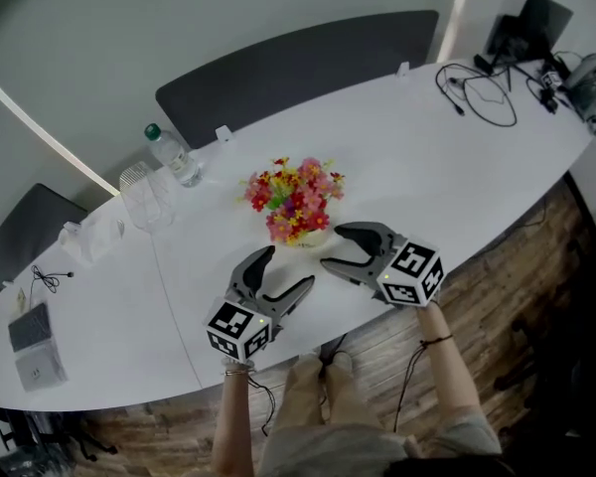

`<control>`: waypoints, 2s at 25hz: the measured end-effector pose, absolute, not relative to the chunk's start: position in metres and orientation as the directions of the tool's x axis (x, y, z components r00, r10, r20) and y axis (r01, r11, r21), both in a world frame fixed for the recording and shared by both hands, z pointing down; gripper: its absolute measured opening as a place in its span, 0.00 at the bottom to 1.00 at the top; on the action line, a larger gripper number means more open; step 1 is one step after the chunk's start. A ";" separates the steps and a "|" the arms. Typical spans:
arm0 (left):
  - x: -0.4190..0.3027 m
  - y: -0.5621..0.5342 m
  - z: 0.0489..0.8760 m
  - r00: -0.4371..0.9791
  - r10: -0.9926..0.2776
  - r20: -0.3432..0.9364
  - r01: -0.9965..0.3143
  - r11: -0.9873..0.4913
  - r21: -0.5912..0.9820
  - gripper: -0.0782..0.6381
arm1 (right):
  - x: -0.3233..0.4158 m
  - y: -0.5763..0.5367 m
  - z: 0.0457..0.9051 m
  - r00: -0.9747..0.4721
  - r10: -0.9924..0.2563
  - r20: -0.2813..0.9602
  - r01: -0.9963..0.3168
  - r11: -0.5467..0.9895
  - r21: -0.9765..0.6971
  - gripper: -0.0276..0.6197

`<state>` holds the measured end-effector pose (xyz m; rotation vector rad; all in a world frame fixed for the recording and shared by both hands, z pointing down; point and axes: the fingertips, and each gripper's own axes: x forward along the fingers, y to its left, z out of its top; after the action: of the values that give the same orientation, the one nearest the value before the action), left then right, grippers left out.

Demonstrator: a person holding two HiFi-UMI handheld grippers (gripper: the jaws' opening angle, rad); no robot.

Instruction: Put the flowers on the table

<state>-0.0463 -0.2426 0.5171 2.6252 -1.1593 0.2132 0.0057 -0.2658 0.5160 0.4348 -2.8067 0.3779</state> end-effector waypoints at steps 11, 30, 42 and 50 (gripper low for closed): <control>-0.030 -0.206 0.495 0.679 -0.696 0.233 -0.732 -0.663 0.156 0.57 | 0.009 -0.231 0.485 -0.928 -0.278 0.247 -0.334 0.916 -0.224 0.45; -0.020 -0.169 0.446 0.684 -0.712 0.160 -0.730 -0.669 0.144 0.35 | 0.000 -0.178 0.444 -0.938 -0.317 0.143 -0.345 0.900 -0.265 0.19; -0.018 -0.157 0.427 0.709 -0.695 0.119 -0.705 -0.697 0.131 0.19 | 0.004 -0.166 0.430 -0.937 -0.334 0.106 -0.350 0.902 -0.254 0.11; -0.013 -0.155 0.424 0.724 -0.680 0.118 -0.690 -0.713 0.123 0.16 | 0.005 -0.161 0.423 -0.944 -0.318 0.093 -0.331 0.911 -0.247 0.09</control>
<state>-0.0126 -0.1549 0.4242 2.7678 -1.1073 0.0959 0.0047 -0.1608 0.4228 0.5133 -3.0210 0.4046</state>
